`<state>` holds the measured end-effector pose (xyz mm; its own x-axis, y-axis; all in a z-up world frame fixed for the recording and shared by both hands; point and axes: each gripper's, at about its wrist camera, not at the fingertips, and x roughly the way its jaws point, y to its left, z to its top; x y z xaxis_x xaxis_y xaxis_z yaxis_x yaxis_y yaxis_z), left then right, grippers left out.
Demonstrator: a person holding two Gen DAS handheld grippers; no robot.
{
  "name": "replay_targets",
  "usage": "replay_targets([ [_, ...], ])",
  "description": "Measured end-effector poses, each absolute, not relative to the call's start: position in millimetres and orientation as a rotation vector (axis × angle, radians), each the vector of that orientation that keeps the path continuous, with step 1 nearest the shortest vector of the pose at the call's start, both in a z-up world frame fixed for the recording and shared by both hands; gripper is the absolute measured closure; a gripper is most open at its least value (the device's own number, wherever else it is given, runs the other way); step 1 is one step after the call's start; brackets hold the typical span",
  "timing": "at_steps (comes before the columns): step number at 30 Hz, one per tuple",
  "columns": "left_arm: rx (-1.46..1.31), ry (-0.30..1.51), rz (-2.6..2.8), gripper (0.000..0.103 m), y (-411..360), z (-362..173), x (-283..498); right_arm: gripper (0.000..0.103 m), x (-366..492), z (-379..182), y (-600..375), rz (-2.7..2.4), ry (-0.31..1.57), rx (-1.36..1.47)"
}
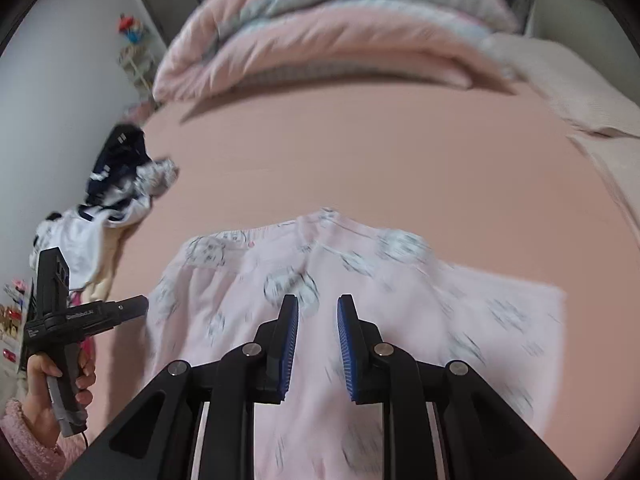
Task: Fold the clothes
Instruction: 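Grasp the pant leg hem with the left tool while the right tool grasps the other hem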
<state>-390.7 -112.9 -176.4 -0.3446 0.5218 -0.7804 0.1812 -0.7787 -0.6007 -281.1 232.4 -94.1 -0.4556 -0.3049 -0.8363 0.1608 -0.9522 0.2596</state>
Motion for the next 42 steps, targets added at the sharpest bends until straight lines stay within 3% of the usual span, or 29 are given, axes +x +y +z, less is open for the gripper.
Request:
replay_targets([
  [4,-1.773,-1.112,2.083,0.077,-118,-186,-407,0.082,-326,-103,202,-2.404,-0.151,1.551],
  [7,-1.832,-1.169,2.026,0.077,-115,-183,-409,0.064,-360,-110,180,-2.360,-0.109,1.619],
  [17,-1.902,-0.942,2.018,0.077,-62,-183,-440,0.061,-434,-161,151,-2.358,0.074,1.822],
  [18,-1.909,-0.924,2.026,0.078,-58,-183,-443,0.061,-439,-170,152,-2.340,0.071,1.858],
  [20,-1.913,-0.840,2.071,0.097,-48,-176,-447,0.061,-444,-182,153,-2.268,0.039,1.899],
  [21,-1.913,-0.794,2.097,0.098,-43,-171,-448,0.063,-443,-181,151,-2.256,0.069,1.882],
  [23,-1.867,-0.645,2.227,0.099,-40,-145,-447,0.086,-440,-175,150,-2.238,0.096,1.838],
  [25,-1.804,-0.505,2.353,0.099,-42,-118,-445,0.097,-437,-165,151,-2.224,0.077,1.794],
  [28,-1.728,-0.312,2.505,0.099,-57,-87,-437,0.098,-434,-141,151,-2.277,0.105,1.691],
  [34,-1.766,-0.113,2.452,0.098,-66,-108,-438,0.098,-443,-157,151,-2.288,0.212,1.746],
  [36,-1.782,-0.193,2.420,0.098,-88,-113,-429,0.098,-446,-164,154,-2.226,0.141,1.790],
  [37,-1.782,-0.294,2.429,0.097,-99,-114,-428,0.095,-446,-161,155,-2.209,0.092,1.779],
  [40,-1.827,-0.489,2.476,0.088,-129,-122,-424,0.058,-441,-155,146,-2.167,0.106,1.742],
  [42,-1.871,-0.634,2.401,0.088,-140,-136,-424,0.053,-439,-162,139,-2.146,0.155,1.744],
])
